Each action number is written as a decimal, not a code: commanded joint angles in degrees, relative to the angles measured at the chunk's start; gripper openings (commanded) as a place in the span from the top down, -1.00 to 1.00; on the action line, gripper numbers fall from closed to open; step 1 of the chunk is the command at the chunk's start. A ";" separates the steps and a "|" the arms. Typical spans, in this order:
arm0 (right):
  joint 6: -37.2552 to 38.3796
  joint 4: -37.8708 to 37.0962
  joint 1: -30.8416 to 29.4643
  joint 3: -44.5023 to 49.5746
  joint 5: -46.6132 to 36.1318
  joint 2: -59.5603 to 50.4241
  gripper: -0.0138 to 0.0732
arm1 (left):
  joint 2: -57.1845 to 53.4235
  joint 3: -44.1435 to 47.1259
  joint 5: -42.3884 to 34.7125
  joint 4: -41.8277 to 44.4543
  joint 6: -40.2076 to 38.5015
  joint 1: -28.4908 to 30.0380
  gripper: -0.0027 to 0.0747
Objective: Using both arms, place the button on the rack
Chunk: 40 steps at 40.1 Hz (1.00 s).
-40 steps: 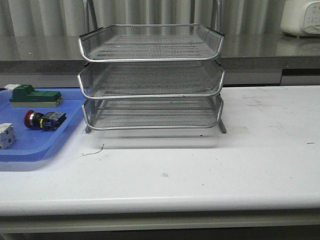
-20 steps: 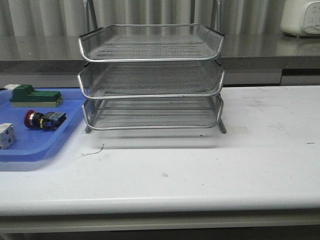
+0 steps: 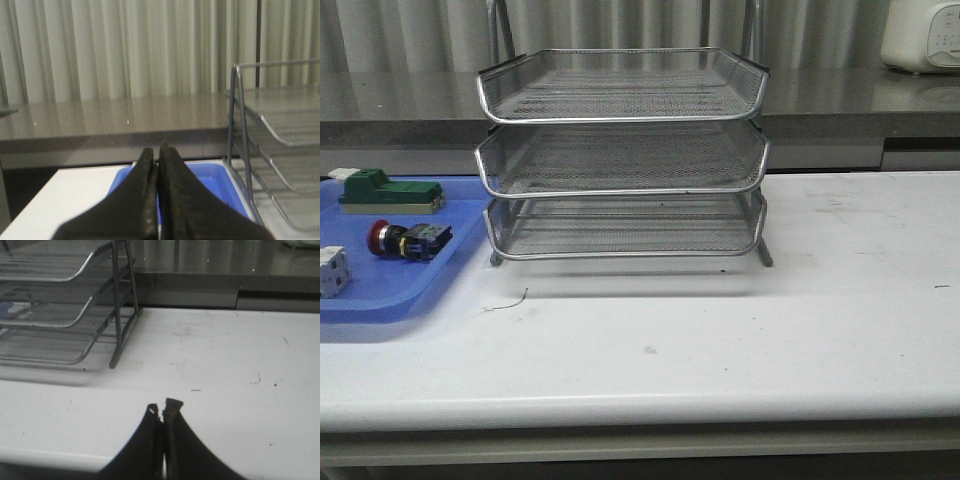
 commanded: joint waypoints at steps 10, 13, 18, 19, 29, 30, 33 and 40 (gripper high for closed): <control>-0.37 0.11 -0.43 -16.28 -5.13 0.80 0.82 | 2.12 -15.75 -2.80 -0.21 -0.61 0.11 0.98; -0.37 0.11 -0.43 -20.83 -1.08 4.30 0.82 | 5.72 -20.13 4.01 1.06 -0.38 0.11 0.98; -0.37 0.11 -0.43 -27.95 5.81 13.52 0.82 | 14.12 -25.55 11.93 3.42 -0.22 0.11 0.98; -0.37 0.11 -0.43 -29.07 6.97 15.62 0.82 | 15.96 -26.21 13.28 4.25 -0.22 0.11 0.98; -0.37 0.11 -0.43 -32.83 9.22 27.18 0.82 | 25.90 -27.80 14.84 5.82 -0.22 0.11 0.98; -0.37 0.11 -0.43 -32.83 9.22 27.55 0.82 | 26.02 -27.80 14.96 5.73 -0.22 0.11 0.98; -0.37 0.11 -0.43 -32.83 9.27 27.98 0.82 | 26.18 -27.80 14.97 5.73 -0.22 0.11 0.98; -0.37 0.11 -0.43 -32.83 9.34 28.05 0.54 | 26.18 -27.80 15.05 5.73 -0.22 0.11 0.53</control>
